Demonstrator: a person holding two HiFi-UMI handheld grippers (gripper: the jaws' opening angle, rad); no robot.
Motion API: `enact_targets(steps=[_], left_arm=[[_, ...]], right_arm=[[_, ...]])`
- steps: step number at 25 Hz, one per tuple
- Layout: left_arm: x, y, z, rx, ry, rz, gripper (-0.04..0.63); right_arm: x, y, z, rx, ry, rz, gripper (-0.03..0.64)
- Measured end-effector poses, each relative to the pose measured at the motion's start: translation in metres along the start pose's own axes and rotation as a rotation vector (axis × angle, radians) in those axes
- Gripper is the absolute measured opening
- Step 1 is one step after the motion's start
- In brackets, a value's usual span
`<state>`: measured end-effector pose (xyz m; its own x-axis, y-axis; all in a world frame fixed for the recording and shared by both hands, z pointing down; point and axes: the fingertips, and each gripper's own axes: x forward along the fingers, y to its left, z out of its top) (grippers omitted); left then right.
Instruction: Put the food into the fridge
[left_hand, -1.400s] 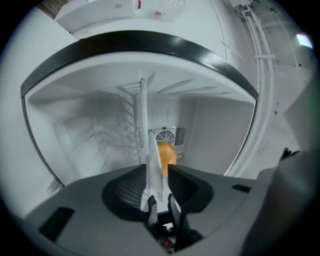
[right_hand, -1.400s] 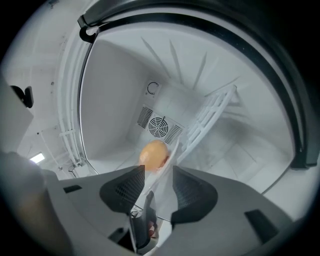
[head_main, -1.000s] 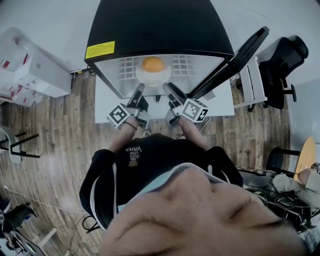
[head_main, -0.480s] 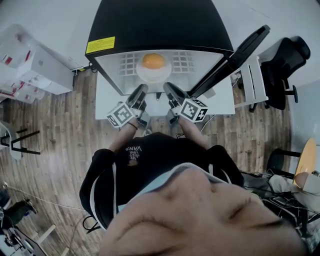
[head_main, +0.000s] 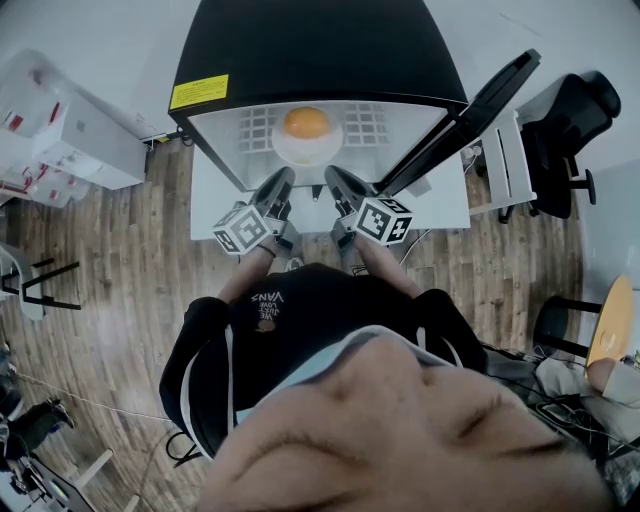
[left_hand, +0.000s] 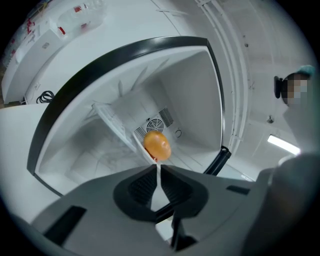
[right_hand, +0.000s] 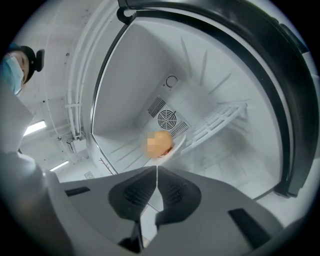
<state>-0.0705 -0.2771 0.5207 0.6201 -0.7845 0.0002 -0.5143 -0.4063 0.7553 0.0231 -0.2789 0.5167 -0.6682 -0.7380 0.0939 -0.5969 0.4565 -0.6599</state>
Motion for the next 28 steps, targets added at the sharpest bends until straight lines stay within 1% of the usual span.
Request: enact_targets(steps=[9, 28], left_arm=[[0.008, -0.001, 0.0, 0.039, 0.028, -0.018, 0.023], [0.016, 0.004, 0.005, 0.016, 0.031, -0.04, 0.023]], right_arm=[[0.007, -0.002, 0.003, -0.021, -0.001, -0.006, 0.012], [0.016, -0.008, 0.008, -0.032, -0.002, -0.019, 0.012]])
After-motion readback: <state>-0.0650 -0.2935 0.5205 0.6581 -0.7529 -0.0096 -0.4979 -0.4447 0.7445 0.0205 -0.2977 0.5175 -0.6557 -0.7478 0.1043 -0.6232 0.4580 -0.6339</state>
